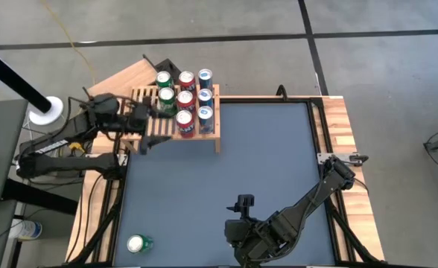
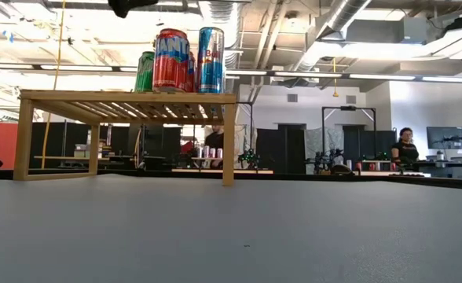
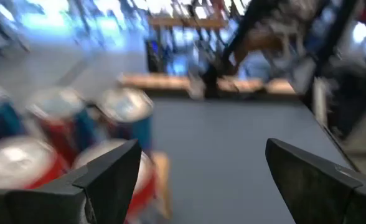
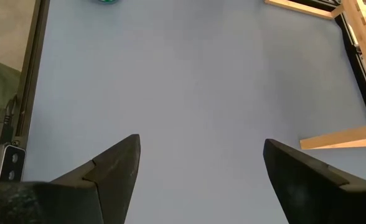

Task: Place canned beverage on shelf
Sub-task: Put the red soda can on the shelf aligned with the other red soda cans

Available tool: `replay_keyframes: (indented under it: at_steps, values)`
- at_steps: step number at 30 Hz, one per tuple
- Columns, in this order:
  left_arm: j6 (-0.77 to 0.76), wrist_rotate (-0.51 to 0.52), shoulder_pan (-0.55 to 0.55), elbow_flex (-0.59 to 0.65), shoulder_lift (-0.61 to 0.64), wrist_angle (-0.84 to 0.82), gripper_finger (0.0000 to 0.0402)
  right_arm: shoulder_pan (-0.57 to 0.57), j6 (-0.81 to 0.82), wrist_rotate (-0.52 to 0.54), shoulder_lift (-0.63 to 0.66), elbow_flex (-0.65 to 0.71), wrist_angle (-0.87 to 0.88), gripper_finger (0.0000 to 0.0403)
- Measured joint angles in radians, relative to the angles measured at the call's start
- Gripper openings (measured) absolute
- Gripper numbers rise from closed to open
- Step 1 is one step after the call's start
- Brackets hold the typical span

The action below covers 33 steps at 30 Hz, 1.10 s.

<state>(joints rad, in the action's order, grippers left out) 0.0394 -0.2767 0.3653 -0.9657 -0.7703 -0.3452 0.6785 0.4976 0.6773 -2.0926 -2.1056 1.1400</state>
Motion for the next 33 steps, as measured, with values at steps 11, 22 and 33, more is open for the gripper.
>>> replay_keyframes:
  at_steps: [11, 22, 33]
  values:
    - [0.0, 0.325, -0.267, 0.034, -0.048, -0.215, 0.0332, -0.002, 0.0, 0.001, 0.0, 0.0, -0.01, 0.0329]
    - [-0.054, 0.412, -0.338, 0.3, -0.021, 0.14, 0.0253, 0.0, -0.009, 0.0, -0.007, 0.0, -0.018, 0.0329]
    - [0.041, 0.522, -0.315, 0.302, -0.101, 0.217, 0.0023, -0.002, -0.027, 0.001, -0.007, 0.0, -0.029, 0.0329]
